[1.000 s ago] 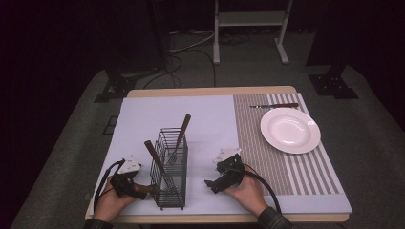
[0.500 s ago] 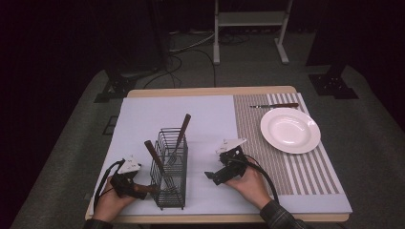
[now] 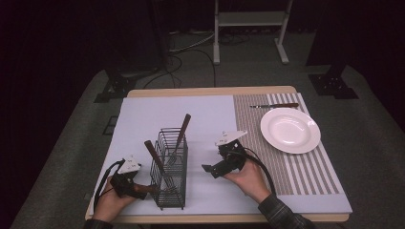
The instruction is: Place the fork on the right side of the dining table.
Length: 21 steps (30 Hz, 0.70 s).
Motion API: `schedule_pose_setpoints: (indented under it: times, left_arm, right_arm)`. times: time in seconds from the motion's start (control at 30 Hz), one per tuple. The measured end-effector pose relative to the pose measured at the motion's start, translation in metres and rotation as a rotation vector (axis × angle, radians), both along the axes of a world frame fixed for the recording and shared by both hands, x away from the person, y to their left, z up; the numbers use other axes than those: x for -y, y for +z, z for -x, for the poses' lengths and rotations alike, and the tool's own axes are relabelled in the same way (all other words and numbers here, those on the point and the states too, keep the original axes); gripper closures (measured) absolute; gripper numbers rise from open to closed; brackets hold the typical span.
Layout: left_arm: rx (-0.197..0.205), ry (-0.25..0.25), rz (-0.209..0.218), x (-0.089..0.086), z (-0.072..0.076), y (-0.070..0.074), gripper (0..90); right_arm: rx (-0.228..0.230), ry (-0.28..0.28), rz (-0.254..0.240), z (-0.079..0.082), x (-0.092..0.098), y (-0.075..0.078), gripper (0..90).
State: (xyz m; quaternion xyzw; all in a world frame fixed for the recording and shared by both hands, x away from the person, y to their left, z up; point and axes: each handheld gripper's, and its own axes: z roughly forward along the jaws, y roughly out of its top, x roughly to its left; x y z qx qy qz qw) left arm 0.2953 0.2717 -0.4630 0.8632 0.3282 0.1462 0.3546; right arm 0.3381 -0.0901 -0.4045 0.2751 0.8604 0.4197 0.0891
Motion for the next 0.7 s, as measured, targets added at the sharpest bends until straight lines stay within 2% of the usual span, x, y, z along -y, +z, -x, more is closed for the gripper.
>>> schedule_pose_setpoints:
  times: [0.7]
  left_arm:
    - [-0.001,0.0,0.001,0.0,0.0,0.0,0.0]
  right_arm:
    - [0.021,-0.003,-0.089,-0.011,-0.006,0.032,1.5]
